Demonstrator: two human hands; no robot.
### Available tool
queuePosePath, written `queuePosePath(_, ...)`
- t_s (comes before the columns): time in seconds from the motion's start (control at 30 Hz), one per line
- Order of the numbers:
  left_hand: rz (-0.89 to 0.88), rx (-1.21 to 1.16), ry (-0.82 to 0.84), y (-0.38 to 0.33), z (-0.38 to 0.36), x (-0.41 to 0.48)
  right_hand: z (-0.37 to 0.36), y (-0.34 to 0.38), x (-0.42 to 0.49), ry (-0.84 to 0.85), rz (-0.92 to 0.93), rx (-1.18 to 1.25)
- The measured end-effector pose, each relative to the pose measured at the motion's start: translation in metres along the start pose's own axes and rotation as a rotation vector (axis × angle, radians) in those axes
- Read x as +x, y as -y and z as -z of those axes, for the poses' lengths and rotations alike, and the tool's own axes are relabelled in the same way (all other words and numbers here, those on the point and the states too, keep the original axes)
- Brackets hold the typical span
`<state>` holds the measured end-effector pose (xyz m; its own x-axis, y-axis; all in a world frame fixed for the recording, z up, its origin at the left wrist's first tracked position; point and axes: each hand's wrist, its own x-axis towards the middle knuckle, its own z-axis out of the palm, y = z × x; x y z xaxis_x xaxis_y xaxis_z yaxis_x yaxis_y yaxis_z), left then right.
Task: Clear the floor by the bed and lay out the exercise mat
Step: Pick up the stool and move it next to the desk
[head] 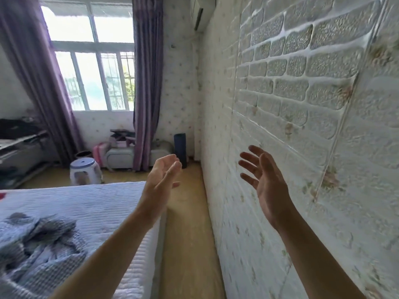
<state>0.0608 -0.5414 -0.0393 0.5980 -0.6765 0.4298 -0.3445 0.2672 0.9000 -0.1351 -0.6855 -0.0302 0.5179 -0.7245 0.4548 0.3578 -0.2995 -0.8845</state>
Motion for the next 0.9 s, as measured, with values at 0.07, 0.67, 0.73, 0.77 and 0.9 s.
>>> queuePosePath(0.07,-0.008,0.007,-0.029,0.011,0.003,0.019,-0.007,-0.018,0.024,0.034,0.002,-0.005)
queuePosePath(0.67,-0.005,-0.014,-0.151,0.152,0.073,0.294,-0.115,-0.182,0.308,0.112,-0.06,0.004)
queuePosePath(0.73,0.002,0.002,-0.146,0.173,0.078,0.322,-0.12,-0.206,0.34,0.101,-0.07,0.001)
queuePosePath(0.77,0.005,0.002,-0.15,0.185,0.081,0.338,-0.123,-0.22,0.357,0.097,-0.077,0.008)
queuePosePath(0.9,0.027,-0.014,-0.191,0.23,0.086,0.398,-0.135,-0.268,0.424,0.109,-0.084,0.036)
